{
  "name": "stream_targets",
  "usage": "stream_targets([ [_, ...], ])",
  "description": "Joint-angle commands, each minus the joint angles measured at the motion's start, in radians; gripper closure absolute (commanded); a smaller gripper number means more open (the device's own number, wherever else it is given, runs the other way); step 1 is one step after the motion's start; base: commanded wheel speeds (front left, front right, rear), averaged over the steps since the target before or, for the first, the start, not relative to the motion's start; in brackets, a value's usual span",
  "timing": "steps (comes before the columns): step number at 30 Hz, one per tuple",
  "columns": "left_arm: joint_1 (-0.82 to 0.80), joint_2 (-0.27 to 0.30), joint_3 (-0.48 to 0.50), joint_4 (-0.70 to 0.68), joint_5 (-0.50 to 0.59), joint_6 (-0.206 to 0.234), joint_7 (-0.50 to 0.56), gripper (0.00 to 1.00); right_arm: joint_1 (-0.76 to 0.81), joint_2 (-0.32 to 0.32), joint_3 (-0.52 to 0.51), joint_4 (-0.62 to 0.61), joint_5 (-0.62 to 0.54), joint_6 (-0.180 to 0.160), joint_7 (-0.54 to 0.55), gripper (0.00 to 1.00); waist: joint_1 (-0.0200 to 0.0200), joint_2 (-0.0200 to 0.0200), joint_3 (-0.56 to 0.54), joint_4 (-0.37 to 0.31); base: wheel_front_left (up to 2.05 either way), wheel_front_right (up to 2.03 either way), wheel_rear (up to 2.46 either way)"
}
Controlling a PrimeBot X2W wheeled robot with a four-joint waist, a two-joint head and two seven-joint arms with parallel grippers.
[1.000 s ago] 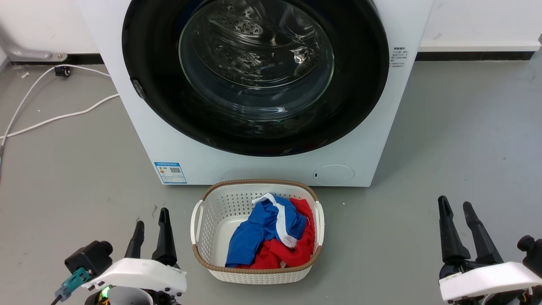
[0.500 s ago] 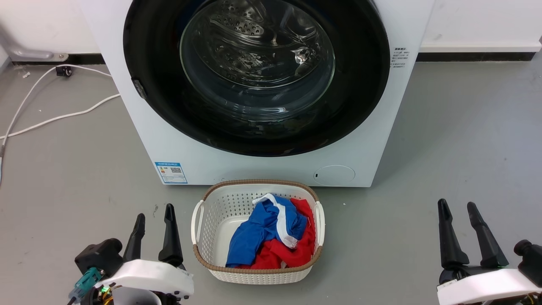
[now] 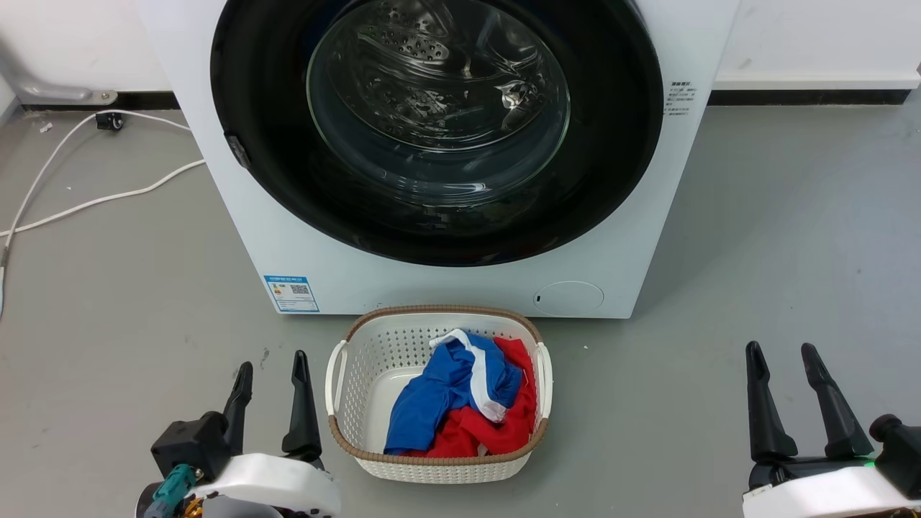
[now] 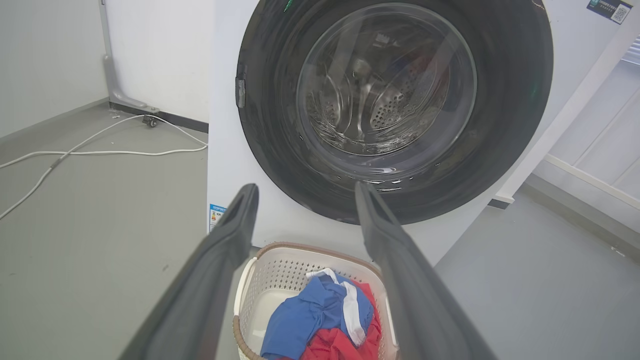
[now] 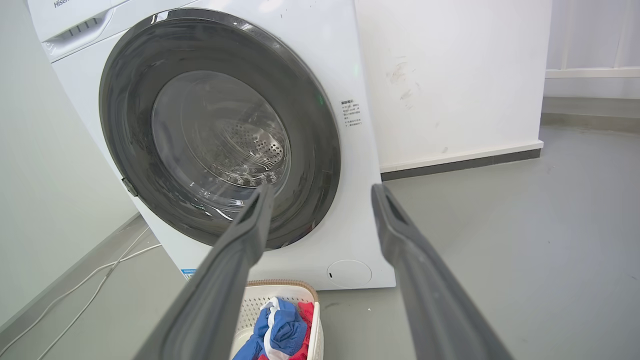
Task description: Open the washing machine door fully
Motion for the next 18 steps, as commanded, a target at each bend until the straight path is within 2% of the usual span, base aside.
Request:
stream_targets([
  [1, 0.006, 0.002, 0.0, -0.01, 0.021, 0.0, -0.008, 0.0, 0.007, 0.001, 0.0, -0.015, -0.018, 0.002, -0.008, 0.0, 0.0, 0.0, 0.0, 0.0, 0.0, 0.0, 0.0],
  [18, 0.03, -0.019, 0.01, -0.003, 0.166, -0.009, -0.044, 0.0, 0.035, 0.002, -0.008, -0.035, -0.14, 0.002, -0.045, 0.0, 0.0, 0.0, -0.002, 0.007, 0.0, 0.0, 0.0],
])
